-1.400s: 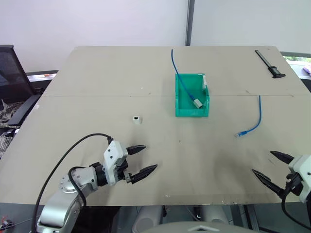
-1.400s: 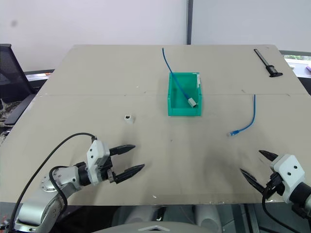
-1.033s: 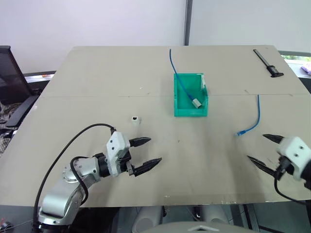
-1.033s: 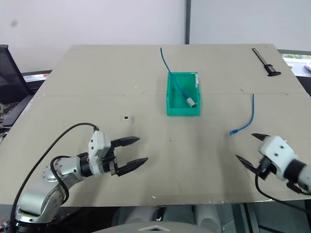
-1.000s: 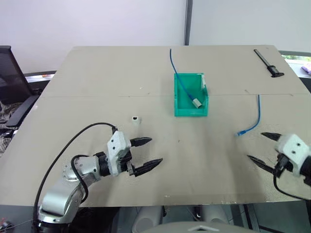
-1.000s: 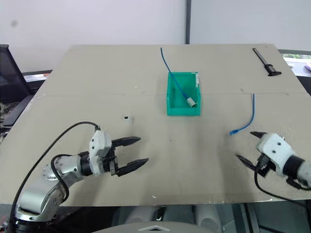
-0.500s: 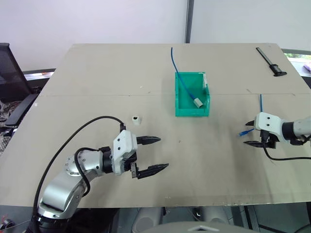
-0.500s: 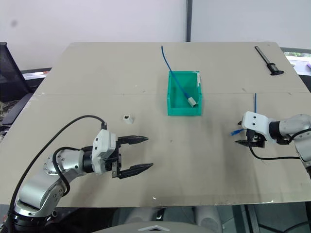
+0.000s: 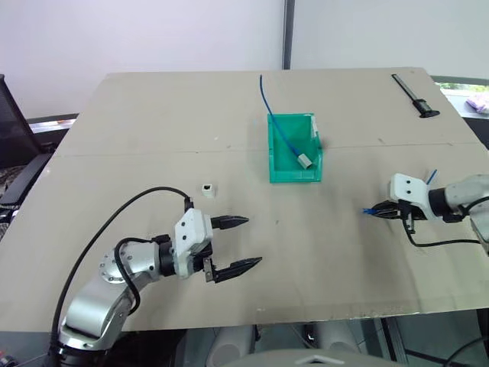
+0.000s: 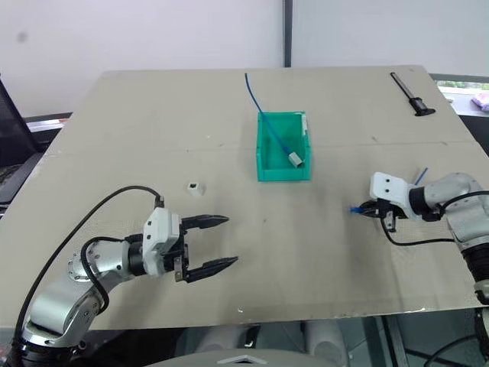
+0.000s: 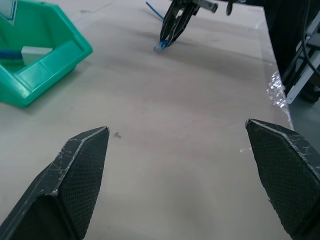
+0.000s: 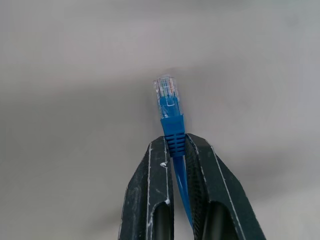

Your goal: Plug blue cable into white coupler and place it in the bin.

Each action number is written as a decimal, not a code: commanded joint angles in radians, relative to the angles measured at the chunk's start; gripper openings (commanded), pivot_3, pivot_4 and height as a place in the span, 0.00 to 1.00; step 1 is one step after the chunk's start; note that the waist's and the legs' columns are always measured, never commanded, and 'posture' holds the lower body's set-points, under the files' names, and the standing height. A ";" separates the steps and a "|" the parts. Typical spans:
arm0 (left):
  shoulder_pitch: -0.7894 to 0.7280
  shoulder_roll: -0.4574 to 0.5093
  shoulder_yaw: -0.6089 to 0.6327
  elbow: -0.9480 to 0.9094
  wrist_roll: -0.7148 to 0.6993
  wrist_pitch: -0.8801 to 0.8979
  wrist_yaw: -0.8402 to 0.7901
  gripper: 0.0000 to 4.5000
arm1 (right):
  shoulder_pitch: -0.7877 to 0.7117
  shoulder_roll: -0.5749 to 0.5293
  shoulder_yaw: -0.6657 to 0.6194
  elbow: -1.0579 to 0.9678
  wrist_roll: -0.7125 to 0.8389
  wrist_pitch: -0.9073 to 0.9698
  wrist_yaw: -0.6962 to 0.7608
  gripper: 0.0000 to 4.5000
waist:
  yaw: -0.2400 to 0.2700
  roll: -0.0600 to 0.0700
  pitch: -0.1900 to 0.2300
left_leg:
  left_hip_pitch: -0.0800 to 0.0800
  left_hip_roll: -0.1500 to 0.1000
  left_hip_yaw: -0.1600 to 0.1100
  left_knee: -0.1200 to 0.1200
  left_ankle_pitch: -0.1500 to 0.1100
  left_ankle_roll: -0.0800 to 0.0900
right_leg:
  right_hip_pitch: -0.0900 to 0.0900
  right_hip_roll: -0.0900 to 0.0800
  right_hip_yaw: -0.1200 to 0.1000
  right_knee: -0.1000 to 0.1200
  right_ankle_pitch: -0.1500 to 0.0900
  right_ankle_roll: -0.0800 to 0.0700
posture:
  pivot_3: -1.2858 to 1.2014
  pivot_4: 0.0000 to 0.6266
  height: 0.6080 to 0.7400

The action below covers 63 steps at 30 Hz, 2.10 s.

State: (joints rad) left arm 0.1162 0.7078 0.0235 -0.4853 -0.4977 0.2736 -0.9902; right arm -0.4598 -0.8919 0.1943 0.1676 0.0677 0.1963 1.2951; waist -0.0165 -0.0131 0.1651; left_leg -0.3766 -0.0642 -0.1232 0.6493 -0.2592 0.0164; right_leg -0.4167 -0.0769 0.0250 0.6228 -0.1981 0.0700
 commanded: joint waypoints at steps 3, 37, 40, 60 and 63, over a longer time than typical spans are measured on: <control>0.032 -0.019 0.053 0.095 0.055 -0.097 0.020 1.00 | -0.079 0.142 0.147 -0.318 -0.040 0.298 -0.071 0.02 | 0.000 0.000 0.000 | -0.001 0.000 -0.001 0.000 0.000 0.000 | -0.001 0.000 0.000 0.000 0.000 0.000 | 0.52 0.24 1.00; -0.569 -0.156 -0.376 0.508 0.354 0.010 -0.071 1.00 | 0.881 0.312 -0.479 -1.020 0.239 0.160 -0.476 0.98 | 0.005 0.000 0.000 | 0.000 0.000 -0.003 0.002 0.000 0.000 | 0.001 0.002 -0.003 0.003 -0.002 0.005 | 0.52 0.24 1.00; -0.593 -0.156 -0.406 0.563 0.390 -0.019 -0.096 0.86 | 0.910 0.318 -0.471 -1.056 0.235 0.181 -0.529 1.00 | 0.006 0.000 -0.001 | 0.000 0.000 -0.003 0.002 0.000 0.000 | 0.001 0.002 -0.002 0.003 -0.002 0.005 | 0.52 0.24 1.00; -0.636 -0.283 -0.258 0.591 0.293 -0.362 -0.146 0.01 | 0.726 0.552 -0.362 -1.082 0.625 0.662 -0.920 1.00 | 0.021 -0.001 -0.001 | -0.002 -0.001 -0.007 0.003 0.000 0.000 | 0.000 -0.001 -0.005 0.002 0.000 0.001 | 0.52 0.24 1.00; -0.637 -0.309 -0.237 0.589 0.317 -0.464 -0.097 0.00 | 0.616 0.678 -0.368 -1.041 0.763 0.716 -1.057 0.88 | 0.020 -0.001 -0.001 | -0.002 -0.001 -0.006 0.002 0.000 0.000 | 0.000 -0.001 -0.004 0.002 0.000 0.000 | 0.52 0.24 1.00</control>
State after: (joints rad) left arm -0.5101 0.4093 -0.2321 0.1382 -0.1819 -0.1267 -1.1117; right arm 0.1910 -0.2383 -0.1653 -0.8602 0.7418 0.8930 0.3043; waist 0.0037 -0.0141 0.1640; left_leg -0.3787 -0.0656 -0.1294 0.6517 -0.2592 0.0162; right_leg -0.4168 -0.0775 0.0211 0.6246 -0.1978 0.0704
